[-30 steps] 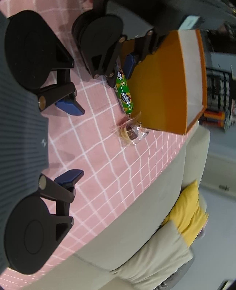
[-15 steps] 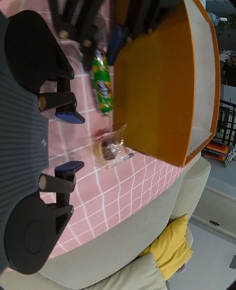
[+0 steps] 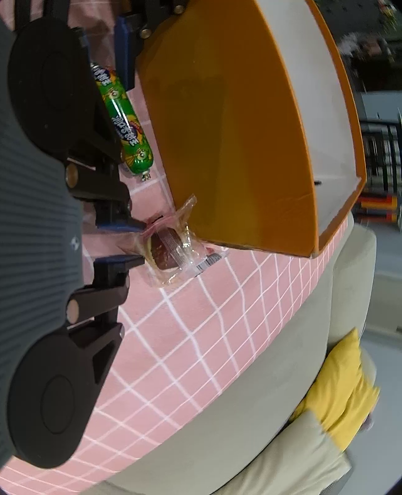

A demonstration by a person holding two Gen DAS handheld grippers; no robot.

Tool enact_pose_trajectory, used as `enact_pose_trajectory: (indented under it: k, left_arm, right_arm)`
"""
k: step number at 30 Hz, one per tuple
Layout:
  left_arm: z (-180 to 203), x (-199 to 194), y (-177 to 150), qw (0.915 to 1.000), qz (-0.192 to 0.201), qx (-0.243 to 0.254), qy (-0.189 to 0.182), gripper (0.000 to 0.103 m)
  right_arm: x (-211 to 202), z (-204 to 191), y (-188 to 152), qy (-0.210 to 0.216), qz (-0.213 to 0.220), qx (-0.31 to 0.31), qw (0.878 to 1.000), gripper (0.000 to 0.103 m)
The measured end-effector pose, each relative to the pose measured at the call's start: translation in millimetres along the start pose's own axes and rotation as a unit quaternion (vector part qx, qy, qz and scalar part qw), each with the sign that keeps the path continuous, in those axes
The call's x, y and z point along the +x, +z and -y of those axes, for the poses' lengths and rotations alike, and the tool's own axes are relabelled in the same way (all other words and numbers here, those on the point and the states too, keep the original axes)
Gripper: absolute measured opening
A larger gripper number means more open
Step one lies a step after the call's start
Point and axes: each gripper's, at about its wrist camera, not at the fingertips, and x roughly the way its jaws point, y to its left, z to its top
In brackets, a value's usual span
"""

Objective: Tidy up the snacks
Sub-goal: 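Grasp the green tube snack with the left gripper while the right gripper grasps the wrapped candy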

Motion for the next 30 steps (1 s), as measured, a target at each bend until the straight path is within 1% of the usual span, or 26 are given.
enact_pose_trajectory:
  k: [4,7,10,13,16,20,22,26,30]
  left_arm:
    - [-5,-8,-12,0.9999,-0.008,0.012,-0.008,0.025]
    - [-11,-15,-20,0.9995,-0.017,0.020,-0.015,0.025]
    - [-17,-21,-27,0.9988,-0.031,0.024,-0.030,0.025]
    - [-24,-28,-34,0.9971,-0.047,0.030,-0.051,0.025]
    - [-26,-37,-47,0.9940,-0.064,0.045,-0.077,0.025]
    - [-27,-48,-62,0.9902,-0.076,0.066,-0.097,0.025]
    - [-29,-52,-69,0.9885,-0.083,0.069,-0.106,0.025]
    - [-35,-58,-78,0.9856,-0.093,0.071,-0.122,0.025]
    - [-39,-56,-79,0.9842,-0.096,0.061,-0.136,0.026]
  right_arm:
    - [-22,-12,-12,-0.008,0.005,0.032,0.999,0.005]
    - [-41,-26,-27,-0.014,-0.006,0.047,0.999,0.005]
    - [-61,-40,-50,-0.024,-0.027,0.071,0.997,0.005]
    - [-88,-58,-75,-0.040,-0.034,0.092,0.994,0.005]
    - [-113,-76,-93,-0.058,-0.041,0.114,0.991,0.005]
    - [-134,-103,-109,-0.067,-0.062,0.139,0.986,0.005]
    - [-141,-118,-115,-0.071,-0.070,0.149,0.984,0.005]
    - [-150,-142,-116,-0.072,-0.078,0.156,0.982,0.005]
    - [-144,-156,-114,-0.086,-0.085,0.129,0.984,0.006]
